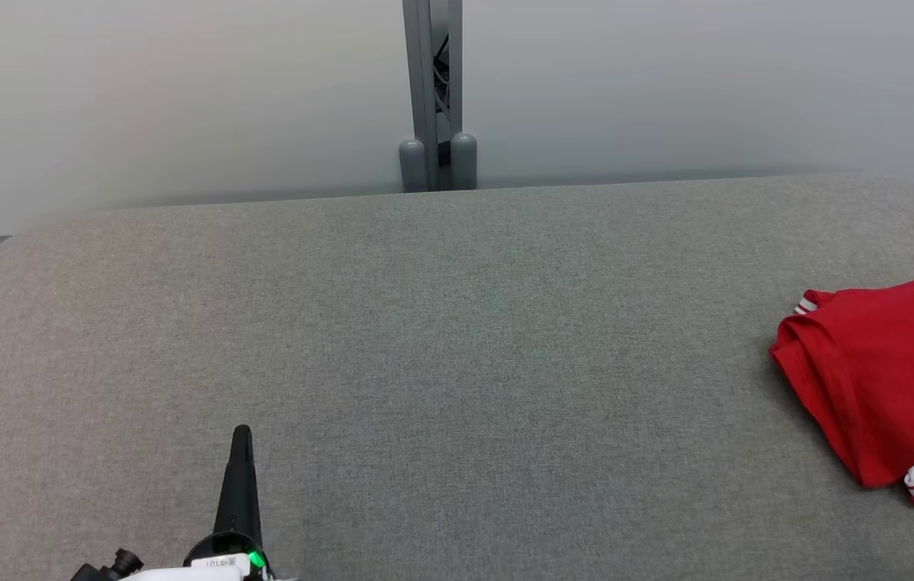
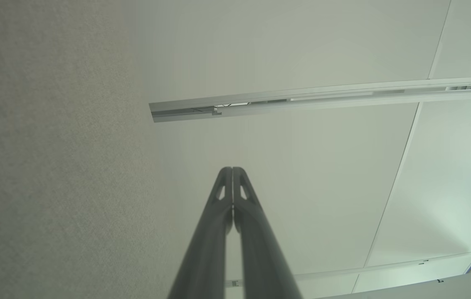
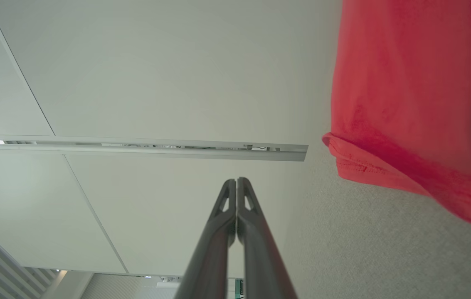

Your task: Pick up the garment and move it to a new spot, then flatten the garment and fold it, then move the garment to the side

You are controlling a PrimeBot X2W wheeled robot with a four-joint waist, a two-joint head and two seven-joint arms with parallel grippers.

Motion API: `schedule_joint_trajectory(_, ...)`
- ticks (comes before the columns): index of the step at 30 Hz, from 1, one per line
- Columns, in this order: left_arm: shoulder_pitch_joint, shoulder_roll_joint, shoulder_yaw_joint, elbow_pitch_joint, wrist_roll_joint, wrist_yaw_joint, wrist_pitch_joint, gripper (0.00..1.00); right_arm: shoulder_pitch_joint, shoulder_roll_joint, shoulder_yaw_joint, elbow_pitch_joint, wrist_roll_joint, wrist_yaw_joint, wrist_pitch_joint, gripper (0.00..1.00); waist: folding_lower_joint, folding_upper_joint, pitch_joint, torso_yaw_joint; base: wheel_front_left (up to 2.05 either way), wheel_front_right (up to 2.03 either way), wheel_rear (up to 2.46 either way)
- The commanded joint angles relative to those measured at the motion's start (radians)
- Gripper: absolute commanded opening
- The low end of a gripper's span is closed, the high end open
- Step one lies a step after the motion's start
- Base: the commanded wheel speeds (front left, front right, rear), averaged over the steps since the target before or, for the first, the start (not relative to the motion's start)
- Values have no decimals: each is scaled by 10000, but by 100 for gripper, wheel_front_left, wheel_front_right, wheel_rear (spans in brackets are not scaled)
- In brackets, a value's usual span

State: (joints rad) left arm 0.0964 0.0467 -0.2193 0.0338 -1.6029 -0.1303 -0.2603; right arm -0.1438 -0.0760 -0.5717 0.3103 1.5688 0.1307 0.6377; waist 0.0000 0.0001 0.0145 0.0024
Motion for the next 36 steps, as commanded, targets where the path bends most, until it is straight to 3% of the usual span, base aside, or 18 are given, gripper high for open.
schedule_joint_trajectory(1, 85, 28, 37, -36, 2, -50, -32, 0, -54, -61, -16, 15, 45, 0, 61, 0, 0, -1, 0, 0, 0, 0, 0)
schedule_joint_trajectory(36, 85, 29, 38, -37, 1, -50, -32, 0, -55, -59, -19, 15, 41, 0, 65, 0, 0, -1, 0, 1, 0, 0, 0)
